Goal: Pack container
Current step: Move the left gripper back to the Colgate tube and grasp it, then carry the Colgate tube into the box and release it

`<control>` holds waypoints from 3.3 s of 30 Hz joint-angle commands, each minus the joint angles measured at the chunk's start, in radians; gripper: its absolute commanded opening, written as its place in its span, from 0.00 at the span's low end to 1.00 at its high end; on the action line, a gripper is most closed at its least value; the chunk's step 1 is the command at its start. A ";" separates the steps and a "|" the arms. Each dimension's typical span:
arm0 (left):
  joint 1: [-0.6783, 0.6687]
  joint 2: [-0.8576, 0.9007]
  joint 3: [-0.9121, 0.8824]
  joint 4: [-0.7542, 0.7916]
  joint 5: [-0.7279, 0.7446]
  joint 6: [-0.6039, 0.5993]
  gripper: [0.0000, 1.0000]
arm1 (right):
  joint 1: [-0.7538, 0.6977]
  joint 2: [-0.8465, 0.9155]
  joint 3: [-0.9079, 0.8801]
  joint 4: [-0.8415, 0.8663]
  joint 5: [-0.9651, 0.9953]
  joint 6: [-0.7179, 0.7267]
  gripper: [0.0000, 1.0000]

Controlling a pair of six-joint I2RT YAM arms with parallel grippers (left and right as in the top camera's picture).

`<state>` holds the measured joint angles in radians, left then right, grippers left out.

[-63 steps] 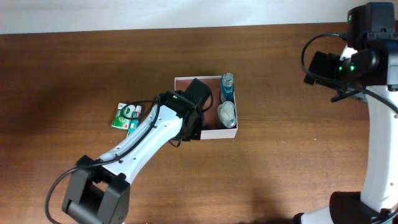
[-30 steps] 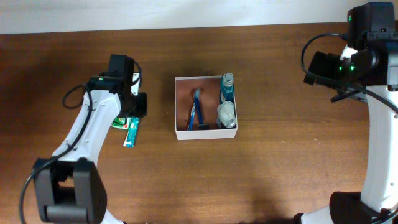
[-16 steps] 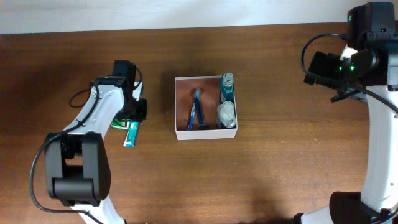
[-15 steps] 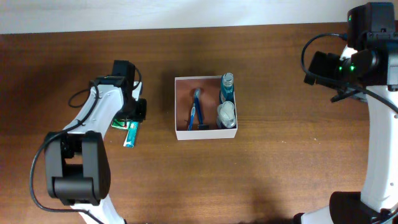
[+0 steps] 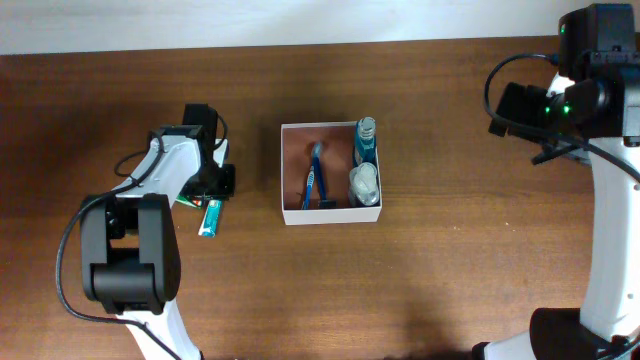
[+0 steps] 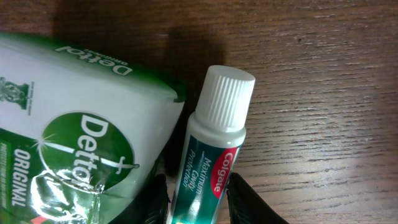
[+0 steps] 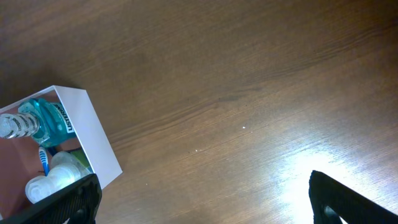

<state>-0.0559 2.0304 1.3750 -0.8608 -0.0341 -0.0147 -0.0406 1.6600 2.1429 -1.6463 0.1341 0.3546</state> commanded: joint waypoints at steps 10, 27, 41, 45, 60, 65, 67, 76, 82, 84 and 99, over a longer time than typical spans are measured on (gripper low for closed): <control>0.005 0.016 -0.004 0.005 0.020 0.020 0.33 | -0.006 0.003 0.005 0.002 0.009 -0.007 0.98; 0.003 0.000 0.090 -0.081 0.266 0.019 0.01 | -0.006 0.003 0.005 0.002 0.009 -0.007 0.98; -0.151 -0.235 0.279 -0.101 0.367 -0.203 0.01 | -0.006 0.003 0.005 0.002 0.009 -0.007 0.98; -0.234 -0.239 0.279 -0.058 0.328 -0.302 0.01 | -0.006 0.003 0.005 0.002 0.009 -0.007 0.98; -0.505 -0.161 0.279 0.024 -0.118 -0.442 0.01 | -0.006 0.003 0.005 0.002 0.009 -0.007 0.98; -0.498 -0.111 0.279 0.024 -0.118 -0.476 0.01 | -0.006 0.003 0.005 0.002 0.010 -0.007 0.98; -0.496 -0.088 0.279 0.024 -0.117 -0.479 0.01 | -0.006 0.003 0.005 0.002 0.009 -0.007 0.98; -0.495 -0.008 0.279 0.024 -0.117 -0.494 0.00 | -0.006 0.003 0.005 0.002 0.009 -0.007 0.98; -0.489 0.016 0.279 0.023 -0.117 -0.494 0.01 | -0.006 0.003 0.005 0.002 0.009 -0.007 0.98; -0.486 0.019 0.278 0.023 -0.117 -0.494 0.01 | -0.006 0.003 0.005 0.002 0.009 -0.007 0.98; -0.484 0.032 0.246 0.015 -0.124 -0.494 0.01 | -0.006 0.003 0.005 0.002 0.009 -0.007 0.98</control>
<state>-0.5472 2.0415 1.6417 -0.8436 -0.1398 -0.4953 -0.0406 1.6600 2.1429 -1.6463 0.1345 0.3550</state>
